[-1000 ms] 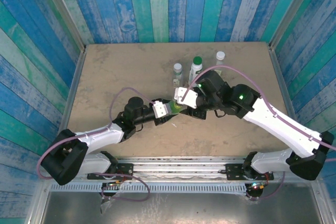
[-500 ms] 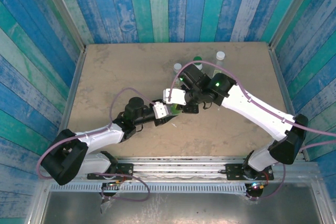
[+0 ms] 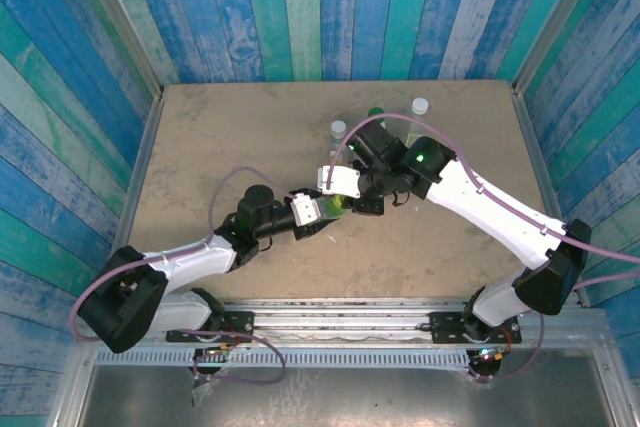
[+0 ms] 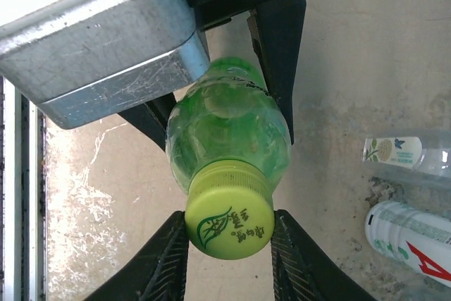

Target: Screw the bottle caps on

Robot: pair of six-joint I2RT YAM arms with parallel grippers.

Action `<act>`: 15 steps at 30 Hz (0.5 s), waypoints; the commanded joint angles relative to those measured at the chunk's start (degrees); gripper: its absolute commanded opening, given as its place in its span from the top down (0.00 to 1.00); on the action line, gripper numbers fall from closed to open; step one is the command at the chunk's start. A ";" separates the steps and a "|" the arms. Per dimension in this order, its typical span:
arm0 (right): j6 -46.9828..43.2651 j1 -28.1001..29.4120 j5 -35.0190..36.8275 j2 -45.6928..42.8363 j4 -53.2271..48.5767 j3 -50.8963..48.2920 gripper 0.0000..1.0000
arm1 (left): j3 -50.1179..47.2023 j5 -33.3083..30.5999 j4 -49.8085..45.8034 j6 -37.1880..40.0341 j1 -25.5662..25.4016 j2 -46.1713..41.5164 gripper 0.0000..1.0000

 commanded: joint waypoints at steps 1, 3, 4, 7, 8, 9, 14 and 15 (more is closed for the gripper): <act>0.72 -0.28 -2.31 -1.10 -1.90 -0.76 0.69 | 0.79 -0.20 1.17 0.03 0.16 -0.45 0.41; 0.51 -0.19 -2.99 -1.09 -1.03 -0.69 0.65 | 0.79 -0.24 1.10 0.12 0.07 -0.37 0.41; 0.38 -0.19 -3.24 -0.96 -0.76 -0.65 0.62 | 0.87 -0.28 1.00 0.18 0.11 -0.33 0.41; 0.29 -0.22 -3.11 -0.48 -0.60 -0.28 0.63 | 0.74 -0.28 0.86 0.11 0.11 -0.75 0.41; 0.21 -0.24 -3.04 -0.37 -0.52 -0.20 0.63 | 0.70 -0.37 0.81 0.18 0.08 -0.84 0.41; 0.20 -0.21 -3.13 -0.22 -0.55 -0.36 0.64 | 0.72 -0.37 0.90 0.20 0.10 -0.85 0.41; 3.07 -0.24 -3.38 -0.28 -0.55 -1.04 0.75 | 0.53 -0.54 1.53 -0.02 0.12 -0.58 0.41; 4.94 -0.22 -3.40 -0.30 -0.44 -1.01 0.78 | 0.52 -0.67 1.60 -0.15 0.10 -0.59 0.41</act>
